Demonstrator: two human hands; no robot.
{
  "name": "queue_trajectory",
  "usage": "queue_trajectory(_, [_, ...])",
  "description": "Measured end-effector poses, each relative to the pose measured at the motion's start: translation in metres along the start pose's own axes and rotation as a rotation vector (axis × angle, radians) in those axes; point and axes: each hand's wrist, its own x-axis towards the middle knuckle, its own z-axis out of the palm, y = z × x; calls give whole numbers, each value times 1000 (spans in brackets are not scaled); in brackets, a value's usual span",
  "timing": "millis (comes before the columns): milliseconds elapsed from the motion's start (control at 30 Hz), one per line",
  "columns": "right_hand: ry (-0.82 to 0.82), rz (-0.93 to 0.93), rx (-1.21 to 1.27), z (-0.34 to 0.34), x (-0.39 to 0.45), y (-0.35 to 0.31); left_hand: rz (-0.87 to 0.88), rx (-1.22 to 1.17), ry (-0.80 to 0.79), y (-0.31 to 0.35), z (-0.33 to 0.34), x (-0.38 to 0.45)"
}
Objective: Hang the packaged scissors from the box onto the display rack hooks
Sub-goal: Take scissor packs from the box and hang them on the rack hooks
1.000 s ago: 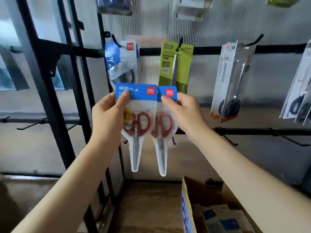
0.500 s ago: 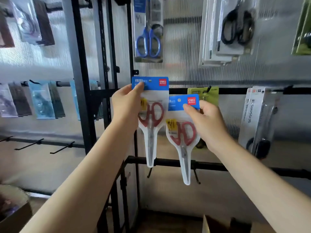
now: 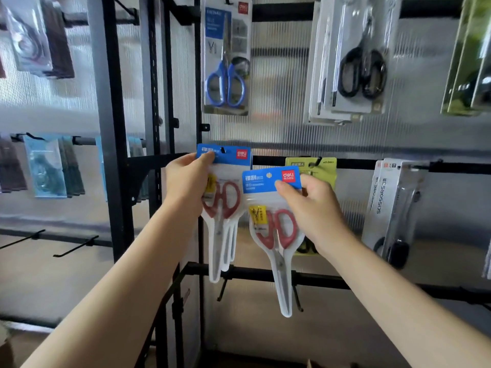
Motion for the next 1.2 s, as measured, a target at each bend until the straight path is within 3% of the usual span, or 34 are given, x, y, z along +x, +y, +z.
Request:
queue_trajectory(333, [-23, -9, 7, 12, 4, -11, 8, 135, -44, -18, -2, 12])
queue_trajectory(567, [-24, -10, 19, 37, 16, -20, 334, 438, 101, -11, -28, -10])
queue_trajectory(700, [-9, 20, 63, 55, 31, -32, 463, 552, 85, -10, -40, -33])
queue_trajectory(967, [58, 148, 89, 73, 42, -35, 413, 539, -51, -25, -54, -58])
queue_trajectory(1200, [56, 142, 73, 82, 48, -38, 436, 527, -96, -32, -47, -63])
